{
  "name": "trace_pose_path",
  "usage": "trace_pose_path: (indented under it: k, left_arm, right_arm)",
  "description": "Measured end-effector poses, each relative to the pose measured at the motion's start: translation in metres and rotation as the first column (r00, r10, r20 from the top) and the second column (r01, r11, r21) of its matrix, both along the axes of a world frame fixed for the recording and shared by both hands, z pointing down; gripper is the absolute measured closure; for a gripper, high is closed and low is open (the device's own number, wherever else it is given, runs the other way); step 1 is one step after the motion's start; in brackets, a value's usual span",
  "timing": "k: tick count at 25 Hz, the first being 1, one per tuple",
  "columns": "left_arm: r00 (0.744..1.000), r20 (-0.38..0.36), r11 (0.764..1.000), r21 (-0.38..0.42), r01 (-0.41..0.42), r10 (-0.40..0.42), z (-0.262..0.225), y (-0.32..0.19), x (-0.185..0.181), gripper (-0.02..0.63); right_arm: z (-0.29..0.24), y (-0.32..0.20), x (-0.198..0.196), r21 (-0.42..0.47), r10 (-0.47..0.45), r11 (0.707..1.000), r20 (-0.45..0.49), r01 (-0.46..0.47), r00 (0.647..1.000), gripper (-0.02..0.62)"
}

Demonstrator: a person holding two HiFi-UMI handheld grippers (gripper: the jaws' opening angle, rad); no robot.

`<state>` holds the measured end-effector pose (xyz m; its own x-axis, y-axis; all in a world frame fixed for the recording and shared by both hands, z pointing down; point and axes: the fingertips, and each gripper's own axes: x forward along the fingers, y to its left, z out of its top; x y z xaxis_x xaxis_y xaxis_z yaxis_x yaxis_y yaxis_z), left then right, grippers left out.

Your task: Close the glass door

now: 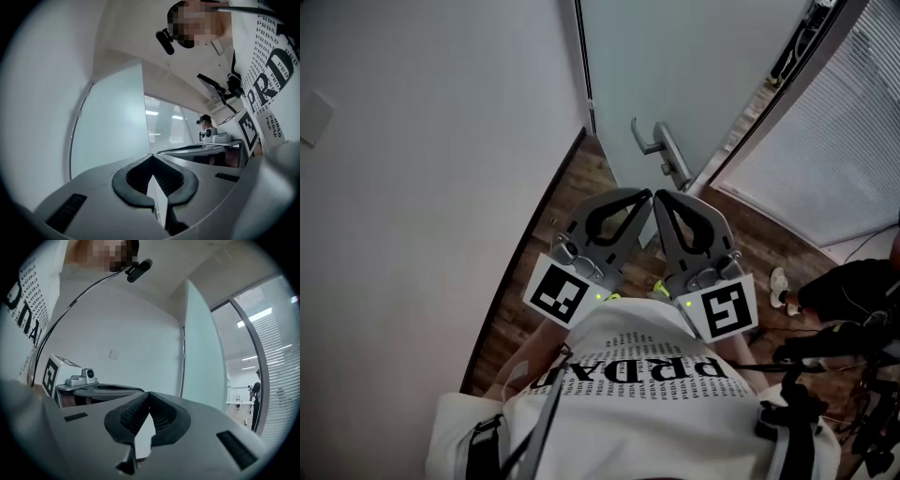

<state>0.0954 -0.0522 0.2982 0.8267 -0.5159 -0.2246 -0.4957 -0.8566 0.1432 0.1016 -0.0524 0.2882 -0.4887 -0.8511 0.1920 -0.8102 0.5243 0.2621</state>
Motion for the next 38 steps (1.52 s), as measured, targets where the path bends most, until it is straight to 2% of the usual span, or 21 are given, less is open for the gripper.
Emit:
trace_pose_path:
  k: [5, 7, 10, 12, 15, 18, 22, 30, 35, 38]
  left_arm:
    - [1.0, -0.013, 1.0, -0.008, -0.024, 0.024, 0.001, -0.002, -0.001, 0.609]
    - [0.999, -0.023, 0.999, -0.019, -0.029, 0.029, 0.004, -0.004, -0.003, 0.609]
    - [0.999, -0.023, 0.999, -0.031, -0.025, 0.024, 0.008, -0.007, -0.007, 0.609]
    - [0.999, -0.029, 0.999, -0.042, -0.029, 0.028, 0.01, -0.008, -0.01, 0.609]
    - [0.999, -0.031, 0.998, -0.052, -0.037, 0.036, 0.013, -0.007, -0.011, 0.609]
    - [0.999, -0.026, 0.998, -0.051, -0.043, 0.042, 0.014, -0.006, -0.01, 0.609]
    - [0.999, -0.019, 0.997, -0.052, -0.049, 0.048, 0.015, -0.005, -0.01, 0.609]
    - [0.999, -0.012, 0.998, -0.047, -0.042, 0.042, 0.013, -0.007, -0.013, 0.609]
    - [0.999, -0.009, 0.998, -0.053, -0.036, 0.035, 0.015, -0.007, -0.014, 0.609]
    - [0.999, -0.008, 0.998, -0.054, -0.036, 0.035, 0.016, -0.005, -0.013, 0.609]
  right_arm:
    - [-0.003, -0.001, -0.001, 0.037, 0.016, 0.999, -0.025, -0.015, 1.0, 0.598]
    - [-0.006, -0.003, 0.005, 0.061, 0.054, 0.997, -0.042, -0.051, 0.998, 0.598]
    - [-0.018, -0.01, 0.024, 0.097, 0.119, 0.988, -0.013, -0.117, 0.993, 0.597]
    - [-0.028, -0.015, 0.038, 0.127, 0.151, 0.981, -0.003, -0.149, 0.989, 0.553]
    - [-0.028, -0.026, 0.059, 0.151, 0.215, 0.968, -0.08, -0.201, 0.973, 0.469]
    - [-0.016, -0.036, 0.078, 0.137, 0.288, 0.954, -0.174, -0.267, 0.942, 0.46]
    - [-0.016, -0.043, 0.087, 0.159, 0.346, 0.935, -0.195, -0.318, 0.918, 0.46]
    - [-0.012, -0.056, 0.088, 0.138, 0.35, 0.935, -0.223, -0.326, 0.91, 0.462]
    - [-0.008, -0.056, 0.076, 0.114, 0.289, 0.956, -0.22, -0.27, 0.932, 0.462]
    - [-0.007, -0.049, 0.063, 0.101, 0.259, 0.965, -0.206, -0.243, 0.944, 0.508]
